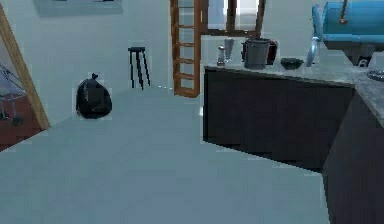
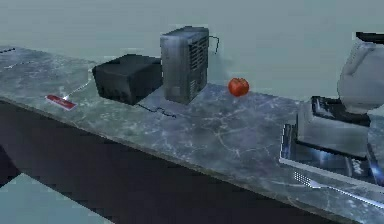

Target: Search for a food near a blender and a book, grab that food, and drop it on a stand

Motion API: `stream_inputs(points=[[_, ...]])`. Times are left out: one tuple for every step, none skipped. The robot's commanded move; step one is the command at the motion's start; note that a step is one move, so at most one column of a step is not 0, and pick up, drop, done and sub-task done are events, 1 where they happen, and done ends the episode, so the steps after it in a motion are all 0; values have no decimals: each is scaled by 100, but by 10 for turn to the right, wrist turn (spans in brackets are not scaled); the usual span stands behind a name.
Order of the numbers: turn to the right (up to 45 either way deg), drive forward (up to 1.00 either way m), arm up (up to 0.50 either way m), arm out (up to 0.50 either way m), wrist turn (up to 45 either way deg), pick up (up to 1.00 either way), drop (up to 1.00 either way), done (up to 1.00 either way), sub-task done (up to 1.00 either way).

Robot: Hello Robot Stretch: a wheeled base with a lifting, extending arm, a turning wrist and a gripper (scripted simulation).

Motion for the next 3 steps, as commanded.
stream_inputs(points=[[450, 0, 0, 0, 0, 0, 0, 0, 0], [450, 0, 0, 0, 0, 0, 0, 0, 0], [-450, 0, 0, 0, 0, 0, 0, 0, 0]])
